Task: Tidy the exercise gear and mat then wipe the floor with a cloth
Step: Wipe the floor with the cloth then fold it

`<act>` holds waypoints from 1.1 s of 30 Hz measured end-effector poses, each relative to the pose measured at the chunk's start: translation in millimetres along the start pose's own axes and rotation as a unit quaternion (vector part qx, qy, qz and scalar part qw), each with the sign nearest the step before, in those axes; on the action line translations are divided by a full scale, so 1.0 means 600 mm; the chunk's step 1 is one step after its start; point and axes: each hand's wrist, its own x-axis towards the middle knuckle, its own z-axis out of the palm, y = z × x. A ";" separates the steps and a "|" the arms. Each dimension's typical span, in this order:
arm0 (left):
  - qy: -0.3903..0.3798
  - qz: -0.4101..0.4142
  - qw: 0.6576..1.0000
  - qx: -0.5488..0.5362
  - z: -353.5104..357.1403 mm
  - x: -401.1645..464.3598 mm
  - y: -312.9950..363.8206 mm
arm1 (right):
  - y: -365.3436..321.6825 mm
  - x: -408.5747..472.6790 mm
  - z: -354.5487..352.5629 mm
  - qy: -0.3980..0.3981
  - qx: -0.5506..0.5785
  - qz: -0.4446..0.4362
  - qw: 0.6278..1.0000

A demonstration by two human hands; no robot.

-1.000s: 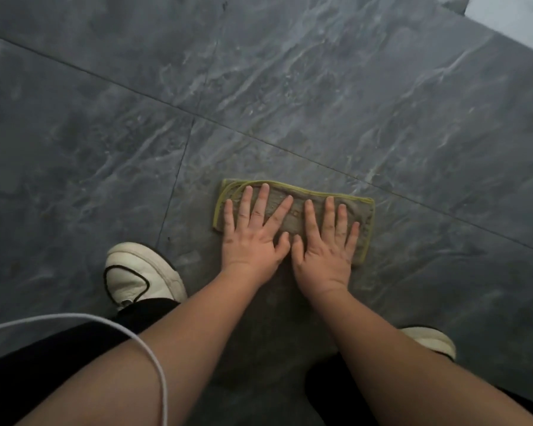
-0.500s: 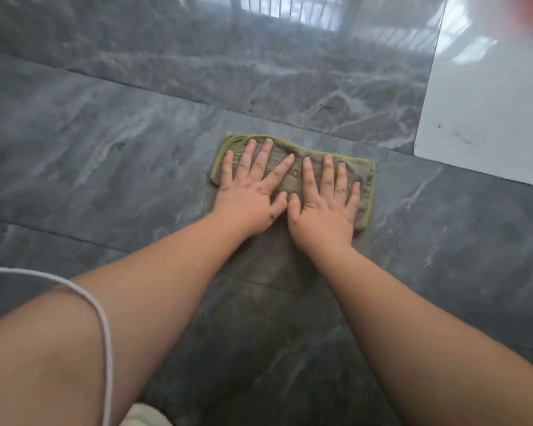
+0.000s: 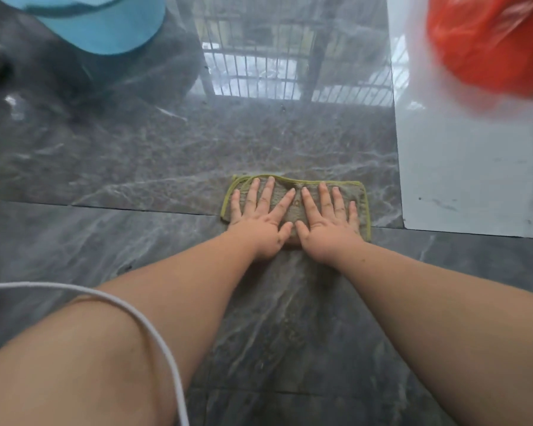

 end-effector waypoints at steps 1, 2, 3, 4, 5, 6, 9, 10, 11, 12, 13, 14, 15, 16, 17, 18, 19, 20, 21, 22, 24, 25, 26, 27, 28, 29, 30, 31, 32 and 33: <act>0.001 0.002 1.000 0.002 -0.001 0.000 0.001 | 0.000 -0.002 -0.002 -0.002 -0.003 0.000 1.000; 0.003 0.002 1.000 0.002 -0.003 -0.002 0.001 | -0.001 -0.006 -0.003 -0.004 -0.004 -0.001 1.000; 0.009 0.001 1.000 0.004 -0.001 -0.006 0.001 | -0.002 -0.011 -0.001 -0.004 -0.004 -0.002 1.000; 0.017 0.000 1.000 0.007 0.003 -0.011 0.003 | -0.001 -0.017 0.003 -0.002 -0.004 -0.001 1.000; 0.024 0.001 1.000 0.008 0.009 -0.018 0.004 | 0.000 -0.025 0.007 0.000 -0.006 0.001 1.000; 0.028 0.003 1.000 0.006 0.018 -0.030 0.005 | 0.002 -0.037 0.013 -0.001 -0.010 0.000 1.000; 0.018 0.009 1.000 0.006 0.053 -0.097 0.005 | -0.008 -0.099 0.041 -0.018 -0.011 -0.009 1.000; 0.013 0.012 1.000 0.010 0.066 -0.123 0.004 | -0.013 -0.128 0.054 -0.025 -0.008 -0.009 1.000; 0.008 0.017 1.000 0.013 0.079 -0.150 0.002 | -0.019 -0.158 0.069 -0.032 -0.006 -0.010 0.999; 0.005 0.023 1.000 0.014 0.091 -0.179 0.000 | -0.025 -0.190 0.085 -0.036 -0.003 -0.013 0.999; 0.003 0.029 0.999 0.013 0.105 -0.210 -0.001 | -0.030 -0.221 0.102 -0.040 -0.003 -0.016 0.999; 0.000 0.032 0.999 0.011 0.120 -0.242 -0.001 | -0.035 -0.252 0.120 -0.042 -0.003 -0.020 0.999; -0.003 0.031 0.999 0.008 0.137 -0.275 0.001 | -0.038 -0.282 0.139 -0.040 -0.006 -0.024 0.999; -0.007 0.031 0.999 0.009 0.156 -0.306 0.002 | -0.042 -0.311 0.158 -0.036 -0.010 -0.029 0.999; -0.011 0.031 0.999 0.010 0.173 -0.338 0.002 | -0.047 -0.340 0.177 -0.033 -0.013 -0.034 0.999; -0.014 0.030 0.999 0.010 0.188 -0.367 0.002 | -0.054 -0.368 0.196 -0.030 -0.015 -0.038 0.999; -0.016 0.030 0.999 0.011 0.201 -0.394 -0.001 | -0.063 -0.395 0.214 -0.028 -0.015 -0.040 0.999; -0.018 0.030 0.999 0.014 0.213 -0.420 -0.006 | -0.074 -0.422 0.229 -0.027 -0.013 -0.041 0.999; -0.019 0.032 0.999 0.019 0.224 -0.443 -0.013 | -0.085 -0.446 0.243 -0.026 -0.011 -0.041 0.999; -0.017 0.035 0.999 0.026 0.235 -0.465 -0.023 | -0.097 -0.468 0.257 -0.029 -0.012 -0.044 0.999; -0.013 0.042 0.998 0.035 0.256 -0.508 -0.044 | -0.117 -0.507 0.276 -0.039 -0.014 -0.059 0.997; -0.009 0.040 0.999 0.033 0.266 -0.531 -0.054 | -0.126 -0.525 0.285 -0.045 -0.013 -0.071 0.996; -0.002 0.033 0.999 0.027 0.278 -0.553 -0.062 | -0.135 -0.540 0.291 -0.050 -0.012 -0.081 0.995; 0.003 0.024 0.999 0.023 0.290 -0.575 -0.068 | -0.143 -0.553 0.297 -0.057 -0.012 -0.090 0.994; 0.003 0.013 1.000 0.022 0.301 -0.595 -0.073 | -0.151 -0.563 0.303 -0.064 -0.012 -0.098 0.993; -0.002 0.003 1.000 0.022 0.310 -0.612 -0.078 | -0.158 -0.571 0.309 -0.070 -0.014 -0.105 0.992; -0.007 -0.007 1.000 0.019 0.318 -0.627 -0.082 | -0.166 -0.579 0.313 -0.071 -0.017 -0.112 0.991; -0.007 -0.017 1.000 0.014 0.323 -0.639 -0.086 | -0.173 -0.585 0.317 -0.065 -0.018 -0.117 0.991; -0.003 -0.027 1.000 0.010 0.326 -0.649 -0.091 | -0.180 -0.590 0.318 -0.058 -0.019 -0.122 0.991; -0.003 -0.033 0.999 0.011 0.328 -0.655 -0.096 | -0.185 -0.591 0.318 -0.056 -0.025 -0.124 0.990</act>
